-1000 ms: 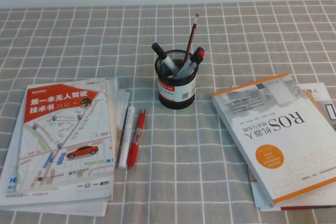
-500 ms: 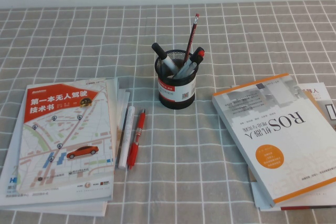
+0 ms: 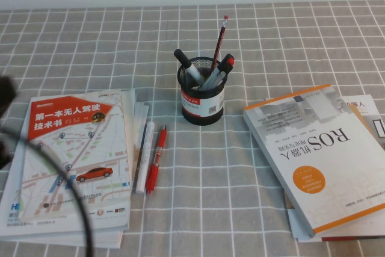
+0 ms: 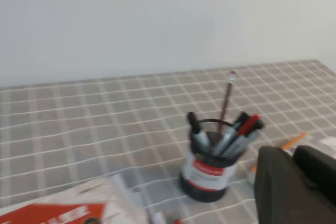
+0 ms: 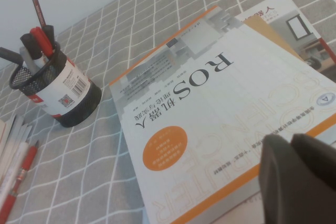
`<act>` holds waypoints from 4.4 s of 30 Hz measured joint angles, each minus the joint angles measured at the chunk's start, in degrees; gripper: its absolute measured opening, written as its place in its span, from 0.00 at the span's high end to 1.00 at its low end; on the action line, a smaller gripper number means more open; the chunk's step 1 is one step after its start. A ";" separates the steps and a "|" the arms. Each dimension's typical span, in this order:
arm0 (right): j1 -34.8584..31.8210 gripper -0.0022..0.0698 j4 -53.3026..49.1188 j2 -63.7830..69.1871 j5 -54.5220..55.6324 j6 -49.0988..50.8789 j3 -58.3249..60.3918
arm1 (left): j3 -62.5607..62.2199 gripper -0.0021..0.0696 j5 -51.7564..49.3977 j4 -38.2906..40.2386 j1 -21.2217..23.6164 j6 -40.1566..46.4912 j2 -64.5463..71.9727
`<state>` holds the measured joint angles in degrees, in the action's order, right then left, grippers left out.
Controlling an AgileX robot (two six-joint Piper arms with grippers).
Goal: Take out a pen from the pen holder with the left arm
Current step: 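Take a marker out of the pen holder and lay it on the table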
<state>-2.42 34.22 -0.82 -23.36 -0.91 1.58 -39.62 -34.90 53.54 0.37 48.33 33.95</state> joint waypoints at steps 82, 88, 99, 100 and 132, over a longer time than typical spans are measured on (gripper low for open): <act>0.00 0.99 0.00 0.00 0.00 0.00 0.00 | -55.93 0.84 -3.02 18.01 -17.35 30.95 68.18; 0.00 0.99 0.00 0.00 0.00 0.00 0.00 | -62.46 0.84 -23.12 -16.02 -18.46 -0.76 63.08; 0.00 0.99 0.04 0.00 0.00 0.00 0.00 | -58.49 0.84 -36.19 -29.31 -23.12 -24.32 64.14; 0.00 0.99 0.04 0.00 0.00 0.00 0.00 | -57.70 0.84 -36.19 -28.89 -23.12 -24.59 64.73; 0.00 0.99 1.18 0.00 0.00 0.00 0.00 | -51.62 0.84 -17.48 -24.70 -23.59 -35.64 86.55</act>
<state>-2.42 35.40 -0.82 -23.36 -0.91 1.58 -91.24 -52.38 28.84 -23.23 12.69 120.50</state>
